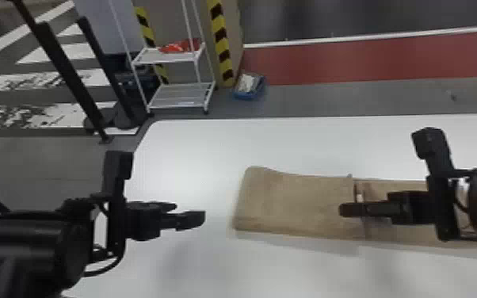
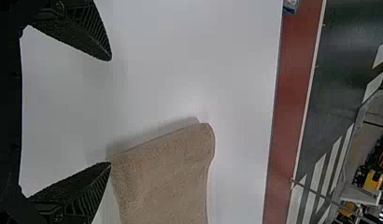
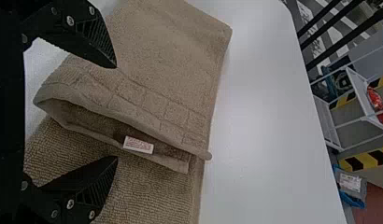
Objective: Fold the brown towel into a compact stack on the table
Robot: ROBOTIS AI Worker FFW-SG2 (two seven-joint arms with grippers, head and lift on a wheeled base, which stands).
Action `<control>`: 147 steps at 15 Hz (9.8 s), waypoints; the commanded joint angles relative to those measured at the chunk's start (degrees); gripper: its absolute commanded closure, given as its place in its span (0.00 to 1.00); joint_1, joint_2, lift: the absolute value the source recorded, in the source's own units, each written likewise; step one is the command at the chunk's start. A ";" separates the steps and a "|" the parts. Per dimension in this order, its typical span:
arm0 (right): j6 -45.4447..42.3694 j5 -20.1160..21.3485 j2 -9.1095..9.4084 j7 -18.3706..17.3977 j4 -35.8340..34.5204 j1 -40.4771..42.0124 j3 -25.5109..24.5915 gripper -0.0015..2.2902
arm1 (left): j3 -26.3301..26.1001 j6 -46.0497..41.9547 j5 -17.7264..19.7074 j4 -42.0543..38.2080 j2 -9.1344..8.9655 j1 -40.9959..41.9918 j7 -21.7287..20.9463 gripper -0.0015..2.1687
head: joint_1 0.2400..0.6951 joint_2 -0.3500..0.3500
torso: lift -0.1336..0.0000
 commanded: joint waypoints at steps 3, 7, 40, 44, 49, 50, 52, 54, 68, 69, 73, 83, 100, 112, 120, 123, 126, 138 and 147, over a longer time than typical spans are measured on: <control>-3.36 -1.49 0.05 0.17 1.55 -0.05 0.38 0.18 | -0.08 -0.86 0.00 0.34 0.02 0.11 0.00 0.04 | 1.00 0.84 | 0.07; -3.36 -1.49 0.05 0.61 1.55 0.04 0.21 0.39 | 0.00 -1.92 0.00 1.05 0.02 0.20 0.00 0.04 | 1.00 0.85 | 0.07; 3.85 3.34 0.05 1.40 -1.00 -0.84 -1.55 0.29 | 0.00 -5.79 0.79 5.35 1.43 -0.59 -0.26 0.05 | 1.00 0.81 | 0.07; 3.85 2.64 0.05 2.11 -1.00 -1.11 -3.22 0.34 | 0.00 -7.02 0.79 6.76 2.22 -1.21 -0.26 0.05 | 1.00 0.82 | 0.07; 6.49 3.34 0.05 2.02 -2.50 0.21 -3.40 0.06 | -0.08 -7.37 0.79 7.20 2.31 -1.65 -0.35 0.05 | 1.00 0.81 | 0.07; 7.54 3.43 0.05 1.93 -3.11 0.56 -3.31 0.06 | -0.08 -7.37 0.79 7.20 2.48 -1.65 -0.35 0.05 | 1.00 0.81 | 0.07; 9.30 3.25 0.05 1.84 -4.61 1.79 -2.78 0.06 | 0.00 -7.37 0.79 7.20 2.84 -1.65 -0.44 0.05 | 1.00 0.81 | 0.07; 9.65 2.99 0.05 1.75 -5.31 2.59 -2.26 0.06 | 0.00 -7.37 0.79 7.20 2.84 -1.65 -0.62 0.05 | 1.00 0.82 | 0.07; 9.48 2.20 0.05 1.93 -6.01 1.09 -1.03 0.53 | 0.53 -7.54 0.88 7.20 2.75 -0.77 -1.32 0.05 | 1.00 0.87 | 0.07; 9.65 1.41 0.05 1.84 -6.54 1.00 -1.46 0.53 | 0.44 -7.54 0.88 7.20 2.75 -0.77 -1.32 0.05 | 1.00 0.86 | 0.07; 10.47 -0.44 0.05 2.11 -10.76 1.27 -3.31 0.53 | 0.88 -7.54 0.97 7.20 2.75 -0.77 -1.49 0.05 | 1.00 0.86 | 0.07; 10.47 -1.49 0.05 7.12 -16.56 3.55 -8.94 0.53 | 0.97 -7.72 1.50 7.20 2.75 -0.50 -1.58 0.05 | 1.00 0.84 | 0.07; 10.47 -3.95 -0.70 10.98 -19.11 2.85 -15.18 0.53 | 2.47 -8.25 2.11 6.14 1.34 -0.68 -1.14 0.05 | 1.00 0.78 | 0.07; 2.09 -1.05 -10.99 13.09 -11.37 1.71 -8.67 0.53 | 5.28 -8.77 2.82 5.79 -5.07 -3.23 -0.44 0.05 | 1.00 0.68 | 0.07; -2.48 -3.43 -14.41 14.32 -7.68 2.76 -11.31 0.53 | 5.01 -11.41 1.41 10.19 -5.34 -4.63 -0.18 0.05 | 1.00 0.62 | 0.07; -4.76 -3.43 -15.38 14.32 -8.30 6.10 -13.07 0.53 | 5.10 -11.76 1.32 10.98 -4.90 -4.90 -0.26 0.05 | 1.00 0.61 | 0.07; -2.12 -4.83 -16.88 14.23 -11.81 6.54 -15.53 0.53 | 5.10 -11.76 1.23 11.33 -4.46 -4.99 -0.26 0.05 | 1.00 0.60 | 0.07; 4.38 -12.30 -17.31 14.32 -20.78 10.76 -23.53 0.53 | 4.58 -11.59 0.62 10.98 -4.63 -4.81 -0.88 0.05 | 1.00 0.57 | 0.07; -2.48 -8.35 -17.49 14.32 -11.81 6.63 -21.86 0.53 | 4.58 -11.59 0.62 10.80 -3.93 -3.58 -1.41 0.05 | 1.00 0.50 | 0.07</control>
